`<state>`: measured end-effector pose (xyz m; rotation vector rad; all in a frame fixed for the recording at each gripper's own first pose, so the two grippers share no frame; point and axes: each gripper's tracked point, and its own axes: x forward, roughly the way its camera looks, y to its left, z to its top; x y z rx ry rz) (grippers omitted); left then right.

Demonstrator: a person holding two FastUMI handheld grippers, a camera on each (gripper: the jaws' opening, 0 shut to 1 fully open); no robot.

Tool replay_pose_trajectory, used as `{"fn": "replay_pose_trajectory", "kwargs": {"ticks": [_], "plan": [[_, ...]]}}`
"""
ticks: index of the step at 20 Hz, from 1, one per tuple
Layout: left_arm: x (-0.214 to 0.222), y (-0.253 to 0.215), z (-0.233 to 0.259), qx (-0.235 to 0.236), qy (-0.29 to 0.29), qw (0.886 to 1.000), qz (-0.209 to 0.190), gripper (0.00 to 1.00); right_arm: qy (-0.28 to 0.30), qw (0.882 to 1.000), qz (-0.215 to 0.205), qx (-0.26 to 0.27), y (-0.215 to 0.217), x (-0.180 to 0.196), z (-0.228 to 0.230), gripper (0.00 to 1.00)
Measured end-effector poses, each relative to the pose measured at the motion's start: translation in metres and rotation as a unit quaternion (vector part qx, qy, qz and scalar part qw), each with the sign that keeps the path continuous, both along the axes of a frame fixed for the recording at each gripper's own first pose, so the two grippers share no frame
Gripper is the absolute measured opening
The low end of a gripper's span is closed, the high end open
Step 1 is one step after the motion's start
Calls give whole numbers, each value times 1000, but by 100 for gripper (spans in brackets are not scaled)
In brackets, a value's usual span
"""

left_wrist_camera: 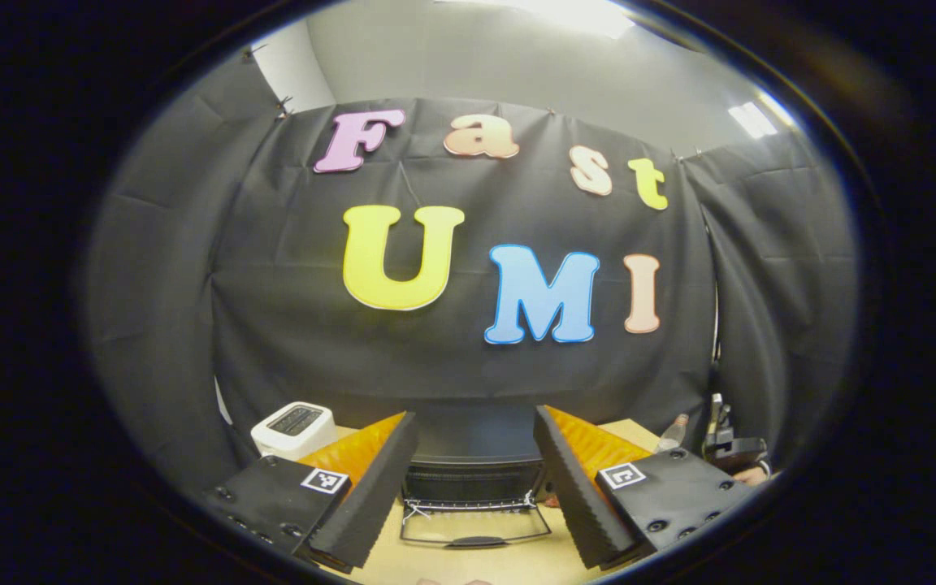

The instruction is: Open the electric oven with the left hand, put the food in, and close the electric oven.

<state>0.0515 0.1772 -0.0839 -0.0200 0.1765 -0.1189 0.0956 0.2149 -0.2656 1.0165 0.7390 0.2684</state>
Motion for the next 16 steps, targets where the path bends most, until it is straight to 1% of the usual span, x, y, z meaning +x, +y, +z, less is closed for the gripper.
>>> {"fn": "replay_pose_trajectory", "kwargs": {"ticks": [4,6,8,11,13,14,16], "plan": [[-6,41,-2,4,8,1000,3,100,8,1000,-13,-7,37,37,-23,9],[-7,59,-6,11,12,1000,9,100,11,999,-27,-16,49,61,-38,9],[-6,76,-12,14,20,1000,18,100,10,999,-46,-10,64,88,-49,9],[-6,97,-25,14,40,999,29,100,21,998,-61,1,85,123,-75,9],[-7,113,-27,19,44,998,38,96,20,997,-73,8,95,139,-84,10],[-6,119,-28,21,46,998,41,100,16,997,-80,11,98,146,-88,9],[-5,128,-31,22,51,997,46,100,21,995,-96,0,101,157,-101,9]]}}
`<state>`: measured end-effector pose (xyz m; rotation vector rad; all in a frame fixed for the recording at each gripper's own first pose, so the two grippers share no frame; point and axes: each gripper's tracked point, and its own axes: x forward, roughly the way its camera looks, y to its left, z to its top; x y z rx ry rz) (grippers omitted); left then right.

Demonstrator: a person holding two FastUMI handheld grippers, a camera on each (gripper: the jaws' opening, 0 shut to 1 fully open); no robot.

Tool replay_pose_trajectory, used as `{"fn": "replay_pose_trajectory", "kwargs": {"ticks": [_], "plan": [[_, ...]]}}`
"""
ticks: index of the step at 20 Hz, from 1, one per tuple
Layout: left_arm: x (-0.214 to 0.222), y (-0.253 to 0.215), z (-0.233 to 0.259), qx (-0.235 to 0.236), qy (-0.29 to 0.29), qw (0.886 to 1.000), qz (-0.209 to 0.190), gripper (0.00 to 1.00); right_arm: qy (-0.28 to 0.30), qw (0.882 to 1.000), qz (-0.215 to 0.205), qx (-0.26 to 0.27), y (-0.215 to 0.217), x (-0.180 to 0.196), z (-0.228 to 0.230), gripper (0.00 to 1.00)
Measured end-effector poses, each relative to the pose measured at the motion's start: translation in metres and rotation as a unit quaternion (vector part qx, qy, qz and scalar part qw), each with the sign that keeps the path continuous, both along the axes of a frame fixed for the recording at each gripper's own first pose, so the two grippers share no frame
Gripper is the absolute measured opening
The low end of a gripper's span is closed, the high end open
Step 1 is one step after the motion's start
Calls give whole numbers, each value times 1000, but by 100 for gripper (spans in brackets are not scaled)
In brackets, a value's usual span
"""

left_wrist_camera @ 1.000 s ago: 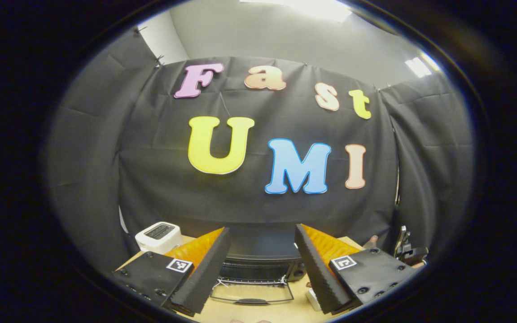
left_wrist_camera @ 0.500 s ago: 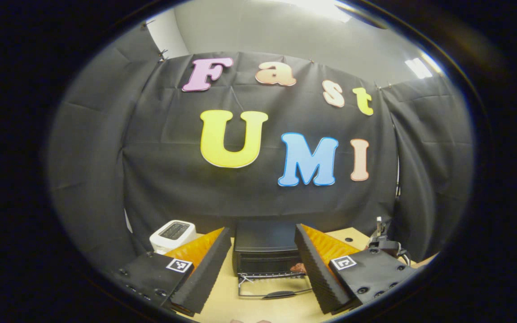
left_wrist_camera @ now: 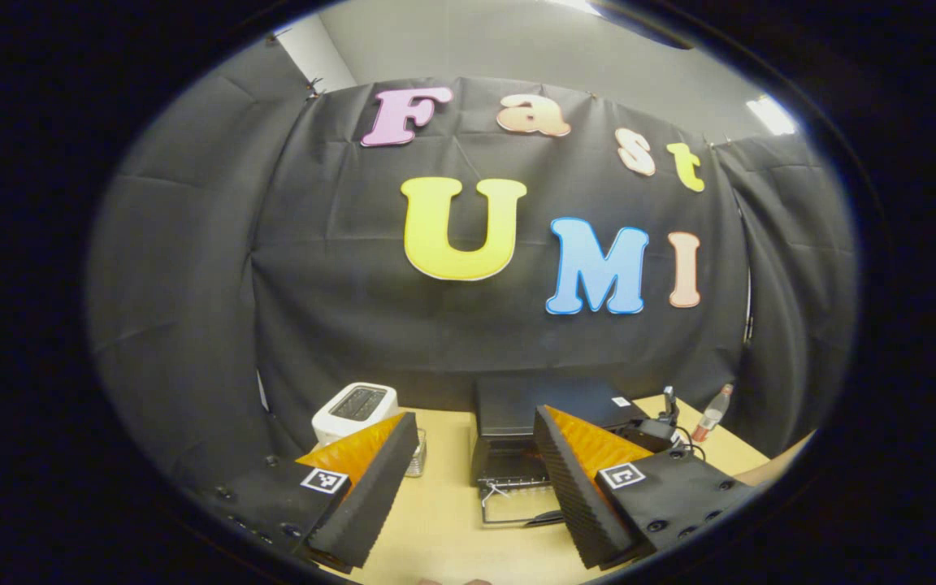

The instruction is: Open the electric oven with the left hand, put the food in, and close the electric oven.

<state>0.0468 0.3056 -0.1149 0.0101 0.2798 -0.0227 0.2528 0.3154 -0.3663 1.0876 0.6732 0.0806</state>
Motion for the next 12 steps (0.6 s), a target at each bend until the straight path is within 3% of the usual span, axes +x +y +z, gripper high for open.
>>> {"fn": "replay_pose_trajectory", "kwargs": {"ticks": [2,4,5,8,11,12], "plan": [[4,3,-6,-1,6,1000,3,96,11,1000,-12,-3,3,8,-10,9],[8,3,-10,-5,8,1000,4,100,20,998,-14,-52,1,11,-20,12],[10,2,-10,-7,8,1000,4,96,25,996,-12,-82,-6,10,-20,15],[13,-3,-8,-11,4,1000,1,100,50,986,0,-159,-7,11,-29,28],[18,-13,-14,-13,5,1000,-4,96,60,972,22,-225,-22,1,-27,38],[17,-16,-14,-15,6,1000,-6,96,62,967,33,-245,-24,-2,-26,50]]}}
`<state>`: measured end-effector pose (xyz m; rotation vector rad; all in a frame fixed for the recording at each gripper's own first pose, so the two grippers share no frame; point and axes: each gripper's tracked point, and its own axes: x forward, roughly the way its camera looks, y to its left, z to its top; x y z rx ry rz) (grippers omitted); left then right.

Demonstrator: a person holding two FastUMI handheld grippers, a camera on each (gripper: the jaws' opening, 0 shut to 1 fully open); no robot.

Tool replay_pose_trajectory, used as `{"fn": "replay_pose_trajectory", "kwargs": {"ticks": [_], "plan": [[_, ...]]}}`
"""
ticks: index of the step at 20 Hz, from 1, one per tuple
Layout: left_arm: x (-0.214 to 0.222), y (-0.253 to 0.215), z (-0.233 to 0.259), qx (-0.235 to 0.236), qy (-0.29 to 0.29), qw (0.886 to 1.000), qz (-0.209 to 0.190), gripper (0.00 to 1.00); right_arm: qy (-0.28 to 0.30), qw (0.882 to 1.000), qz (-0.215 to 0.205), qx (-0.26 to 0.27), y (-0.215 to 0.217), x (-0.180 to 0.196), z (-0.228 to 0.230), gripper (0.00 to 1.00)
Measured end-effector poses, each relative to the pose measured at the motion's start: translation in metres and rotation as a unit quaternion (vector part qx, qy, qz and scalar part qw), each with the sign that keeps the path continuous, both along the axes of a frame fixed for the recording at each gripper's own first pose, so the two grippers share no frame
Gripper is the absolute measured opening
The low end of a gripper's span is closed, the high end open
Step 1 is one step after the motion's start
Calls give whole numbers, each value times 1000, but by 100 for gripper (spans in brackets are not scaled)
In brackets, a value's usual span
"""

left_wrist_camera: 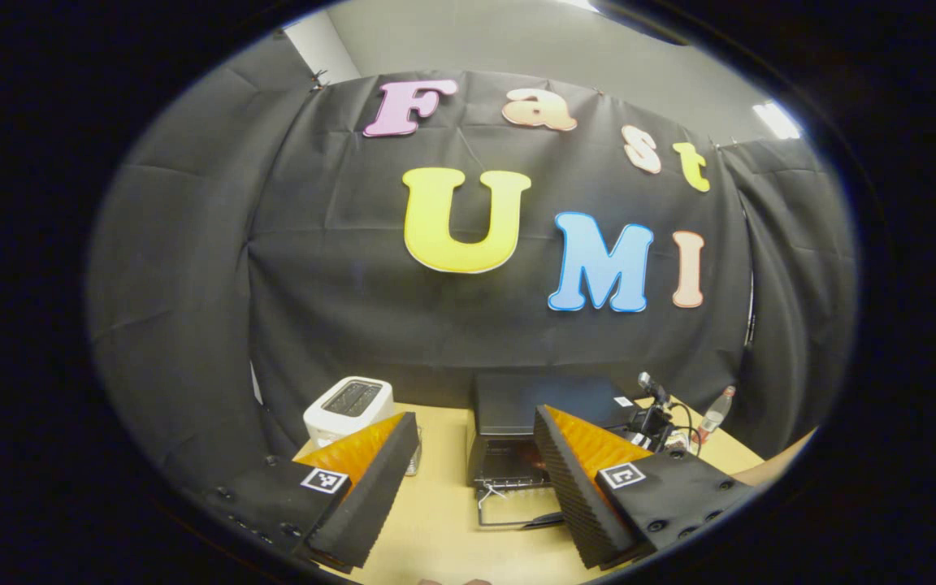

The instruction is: Open the electric oven with the left hand, put the food in, and close the electric oven.

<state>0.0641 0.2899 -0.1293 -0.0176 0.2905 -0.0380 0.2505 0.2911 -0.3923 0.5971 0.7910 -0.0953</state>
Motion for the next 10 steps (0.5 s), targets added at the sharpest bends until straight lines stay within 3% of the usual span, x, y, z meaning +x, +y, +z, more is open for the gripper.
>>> {"fn": "replay_pose_trajectory", "kwargs": {"ticks": [2,6,10], "plan": [[-2,-7,0,-5,-1,1000,-3,97,-1,999,32,-33,-5,-16,12,72],[5,-33,-2,-15,-6,1000,-13,100,-62,983,101,-137,-26,-59,62,75],[13,-65,3,-18,-14,999,-31,100,-152,961,113,-201,-53,-89,141,74]]}}
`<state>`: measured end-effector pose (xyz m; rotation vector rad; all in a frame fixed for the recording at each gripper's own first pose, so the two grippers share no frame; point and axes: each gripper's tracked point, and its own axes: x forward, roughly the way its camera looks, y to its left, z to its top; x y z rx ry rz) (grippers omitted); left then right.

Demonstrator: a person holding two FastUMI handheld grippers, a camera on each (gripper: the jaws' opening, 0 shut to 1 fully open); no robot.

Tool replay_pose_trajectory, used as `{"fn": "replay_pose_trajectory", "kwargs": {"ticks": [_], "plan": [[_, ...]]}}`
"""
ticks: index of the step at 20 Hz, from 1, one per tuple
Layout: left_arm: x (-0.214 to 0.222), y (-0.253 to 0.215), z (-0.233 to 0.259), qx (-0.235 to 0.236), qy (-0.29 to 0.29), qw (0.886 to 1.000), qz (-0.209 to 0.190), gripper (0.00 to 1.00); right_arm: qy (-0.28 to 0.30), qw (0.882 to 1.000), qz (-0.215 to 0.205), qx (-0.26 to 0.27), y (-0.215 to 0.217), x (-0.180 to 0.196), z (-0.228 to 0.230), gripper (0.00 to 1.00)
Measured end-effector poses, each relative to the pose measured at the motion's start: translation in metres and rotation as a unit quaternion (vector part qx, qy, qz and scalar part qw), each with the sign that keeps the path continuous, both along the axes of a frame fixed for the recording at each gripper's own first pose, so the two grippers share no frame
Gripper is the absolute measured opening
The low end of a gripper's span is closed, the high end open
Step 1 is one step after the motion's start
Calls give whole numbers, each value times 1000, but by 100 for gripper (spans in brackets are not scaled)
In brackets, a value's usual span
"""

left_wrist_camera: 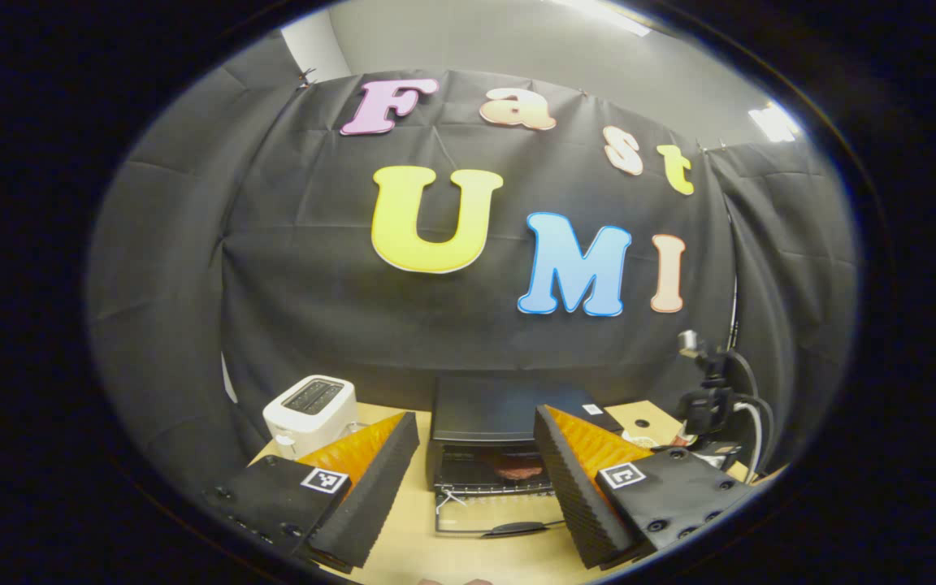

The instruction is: Open the electric oven with the left hand, put the food in, and close the electric oven.

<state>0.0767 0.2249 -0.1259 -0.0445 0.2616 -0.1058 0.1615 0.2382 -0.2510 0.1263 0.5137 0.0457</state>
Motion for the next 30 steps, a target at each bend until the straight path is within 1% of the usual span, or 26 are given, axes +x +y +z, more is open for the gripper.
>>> {"fn": "replay_pose_trajectory", "kwargs": {"ticks": [1,4,7,9,12,14,15,16,17,20,23,24,25,26,27,28,29,30], "plan": [[2,-9,4,-2,-4,1000,-5,100,-20,1000,3,-8,-7,-7,21,74],[5,-34,12,-5,-21,1000,-14,100,-74,997,-8,-22,-32,-28,81,74],[4,-61,31,-3,-47,999,-20,100,-141,989,-32,-33,-61,-46,146,74],[1,-79,44,-1,-66,997,-27,100,-178,982,-46,-41,-80,-57,182,74],[-3,-100,53,9,-77,996,-33,100,-201,977,-55,-44,-94,-77,208,74],[-4,-110,52,12,-77,996,-32,100,-217,973,-58,-54,-102,-82,216,75],[-5,-112,49,11,-72,997,-30,100,-220,972,-55,-55,-105,-86,219,85],[-6,-115,46,9,-67,997,-27,100,-219,972,-58,-56,-109,-87,218,92],[-6,-114,39,10,-58,998,-22,100,-218,973,-60,-55,-113,-91,220,99],[-5,-114,9,20,-18,1000,-15,100,-219,972,-71,-53,-124,-94,222,99],[-6,-116,-48,29,59,998,-20,100,-220,971,-78,-46,-132,-94,220,99],[-7,-117,-67,29,84,996,-25,96,-217,972,-78,-46,-137,-97,219,100],[-11,-117,-85,35,112,993,-30,97,-214,973,-78,-46,-137,-95,217,100],[-13,-113,-106,50,135,989,-27,100,-211,973,-78,-46,-140,-95,217,99],[-16,-105,-128,65,159,985,-19,100,-209,974,-79,-46,-142,-95,216,100],[-20,-102,-146,72,179,981,-15,100,-207,974,-81,-47,-146,-97,214,99],[-26,-105,-165,69,200,977,-15,100,-208,973,-83,-48,-149,-99,214,100],[-29,-107,-182,65,219,973,-16,96,-211,972,-87,-50,-154,-100,214,99]]}}
